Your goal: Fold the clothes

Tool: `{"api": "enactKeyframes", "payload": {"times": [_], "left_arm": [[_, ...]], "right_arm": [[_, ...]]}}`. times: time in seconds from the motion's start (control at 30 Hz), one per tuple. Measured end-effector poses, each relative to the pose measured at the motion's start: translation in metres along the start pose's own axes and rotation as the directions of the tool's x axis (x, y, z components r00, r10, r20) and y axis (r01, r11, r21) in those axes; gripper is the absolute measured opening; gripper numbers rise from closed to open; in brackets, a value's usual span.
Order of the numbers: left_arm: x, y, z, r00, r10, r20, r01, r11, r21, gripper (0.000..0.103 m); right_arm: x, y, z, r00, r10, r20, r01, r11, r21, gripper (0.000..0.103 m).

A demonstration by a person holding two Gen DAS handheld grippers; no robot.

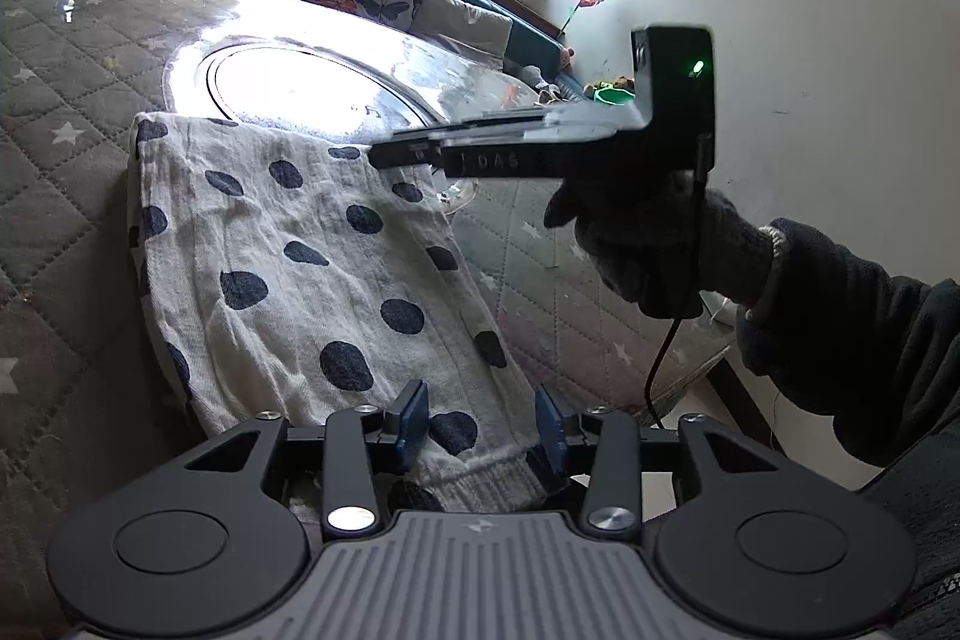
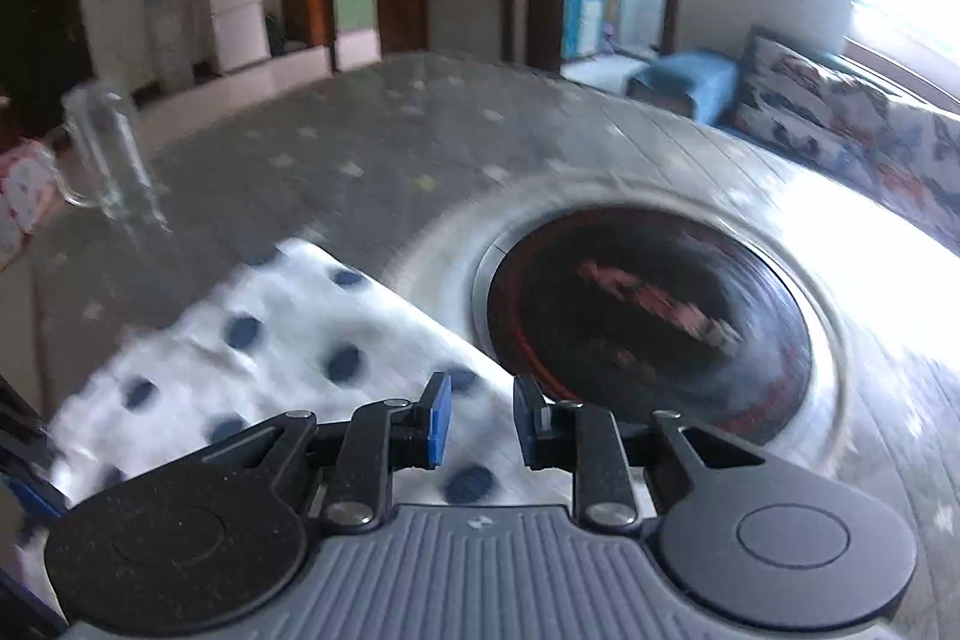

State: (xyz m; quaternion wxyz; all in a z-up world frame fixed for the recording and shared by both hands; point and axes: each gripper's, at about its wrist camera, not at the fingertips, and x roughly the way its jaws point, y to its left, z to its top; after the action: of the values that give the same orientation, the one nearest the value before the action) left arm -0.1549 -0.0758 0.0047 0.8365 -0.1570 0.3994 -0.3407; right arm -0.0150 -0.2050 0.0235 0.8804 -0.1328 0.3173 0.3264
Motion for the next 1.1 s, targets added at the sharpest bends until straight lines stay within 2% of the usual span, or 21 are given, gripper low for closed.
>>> {"api": "enactKeyframes", "payload": {"times": [0.2,0.3,0.4,0.53,0.67,0.77,0.87,1.1], "left_arm": [[0.002,-0.004,-0.003,1.0,0.018,0.0,-0.018,1.0,0.002,0.044],[0.002,-0.006,-0.004,1.0,0.024,0.003,-0.024,1.0,0.002,0.044],[0.005,-0.005,-0.004,1.0,0.026,0.003,-0.026,1.0,0.002,0.046],[0.003,-0.008,-0.003,0.999,0.031,0.007,-0.031,1.0,0.003,0.047],[-0.001,-0.009,-0.003,0.999,0.037,0.019,-0.037,0.999,-0.004,0.048],[-0.001,-0.009,-0.004,0.999,0.042,0.026,-0.042,0.999,-0.009,0.049],[-0.002,-0.007,-0.006,0.999,0.047,0.027,-0.046,0.999,-0.021,0.049],[-0.002,-0.005,-0.008,0.998,0.046,0.037,-0.045,0.998,-0.041,0.051]], "right_arm": [[0.027,0.027,0.015,0.996,0.083,-0.014,-0.084,0.995,-0.045,0.022],[0.042,0.03,0.017,0.995,0.093,-0.034,-0.094,0.995,-0.035,0.022],[0.053,0.03,0.016,0.997,0.068,-0.044,-0.07,0.997,-0.041,0.022],[0.047,0.032,0.022,0.998,0.058,-0.027,-0.059,0.998,-0.037,0.022],[0.038,0.044,0.036,0.994,0.111,0.015,-0.11,0.992,-0.059,0.022],[0.044,0.059,0.041,0.989,0.151,0.004,-0.15,0.984,-0.093,0.022],[0.061,0.072,0.043,0.988,0.151,-0.019,-0.152,0.979,-0.133,0.022],[0.082,0.074,0.047,0.992,0.119,-0.032,-0.122,0.984,-0.127,0.022]]}}
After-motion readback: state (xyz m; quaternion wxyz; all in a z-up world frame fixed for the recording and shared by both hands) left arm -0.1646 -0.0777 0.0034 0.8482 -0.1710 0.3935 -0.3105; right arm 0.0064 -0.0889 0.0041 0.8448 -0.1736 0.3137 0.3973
